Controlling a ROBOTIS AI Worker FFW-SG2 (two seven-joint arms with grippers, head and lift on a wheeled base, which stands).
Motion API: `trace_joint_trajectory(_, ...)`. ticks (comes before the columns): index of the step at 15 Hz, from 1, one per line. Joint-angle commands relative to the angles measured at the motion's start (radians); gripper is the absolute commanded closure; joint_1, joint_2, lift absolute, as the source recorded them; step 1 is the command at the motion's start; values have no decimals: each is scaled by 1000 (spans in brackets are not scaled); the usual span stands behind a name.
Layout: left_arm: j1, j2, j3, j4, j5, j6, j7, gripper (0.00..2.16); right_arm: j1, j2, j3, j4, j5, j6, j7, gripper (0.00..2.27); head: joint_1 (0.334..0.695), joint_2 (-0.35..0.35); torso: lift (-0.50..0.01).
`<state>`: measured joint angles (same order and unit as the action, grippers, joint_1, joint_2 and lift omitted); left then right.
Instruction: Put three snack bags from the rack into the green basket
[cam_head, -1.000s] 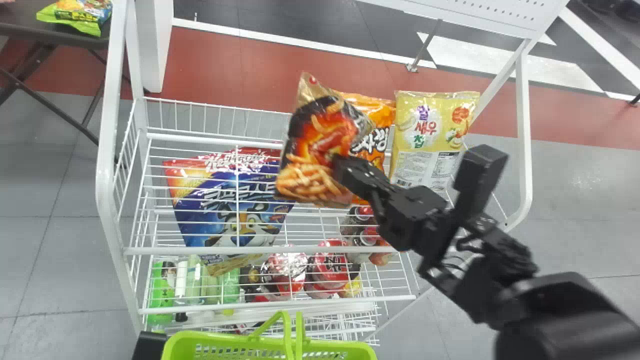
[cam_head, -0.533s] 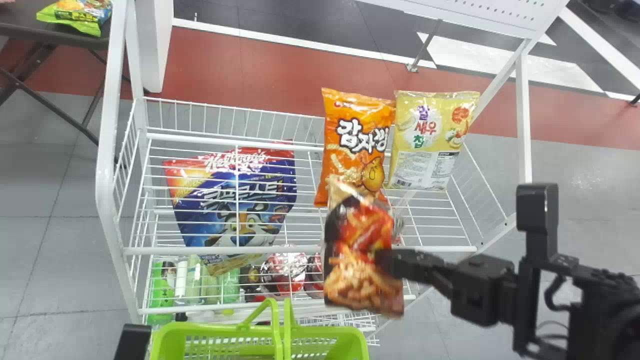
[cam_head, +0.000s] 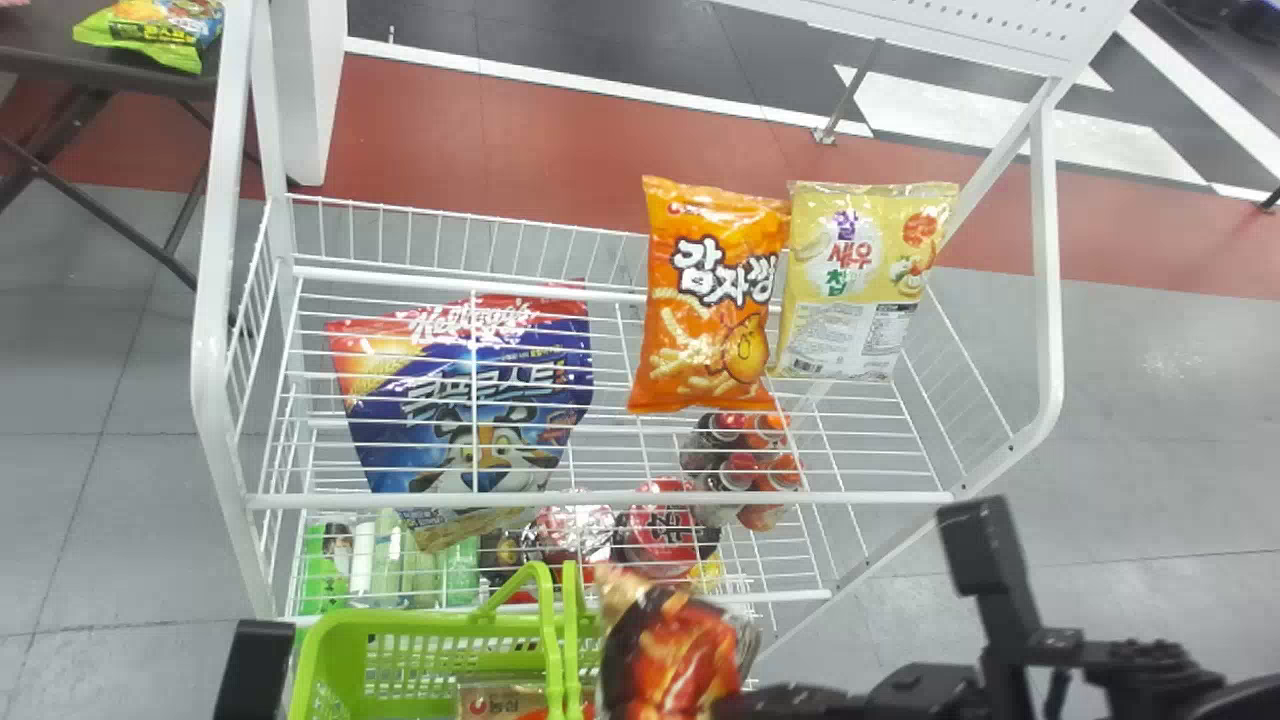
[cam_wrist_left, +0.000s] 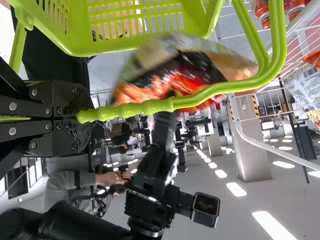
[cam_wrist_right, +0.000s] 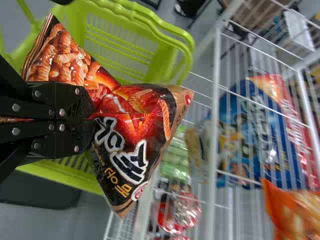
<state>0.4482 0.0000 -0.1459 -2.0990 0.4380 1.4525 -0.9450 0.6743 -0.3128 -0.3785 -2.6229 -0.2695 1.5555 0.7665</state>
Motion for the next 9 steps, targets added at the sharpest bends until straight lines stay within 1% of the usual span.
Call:
trace_joint_trajectory(1,-3,-3,-6,0,-1,1,3,1463,2,-8,130,38,39,2,-7,2216,695,-350,0)
trace_joint_trajectory(2,-3,-3,-4,0,1,1,3,1463,1,-11,198,72,53,-22,-13,2216,695,-350,0)
trace_joint_trajectory(3,-3,-3,-3,0,2,1,3,1463,-4,-12,280,112,104,-80,-27,2216,695,-350,0)
trace_joint_trajectory(4,-3,-3,-1,0,2,7,5,1463,-16,-12,337,155,134,-142,-47,2216,695,-350,0)
trace_joint_trajectory(5,-3,-3,-4,0,2,10,6,1463,-39,-14,382,208,138,-194,-62,2216,695,-350,0)
trace_joint_trajectory(8,-6,-3,-14,0,-1,13,9,1463,-85,-9,458,343,131,-384,-87,2209,695,-350,0)
trace_joint_trajectory(9,-8,-3,-17,0,-2,13,11,1463,-101,-6,474,368,130,-396,-87,2084,695,-350,0)
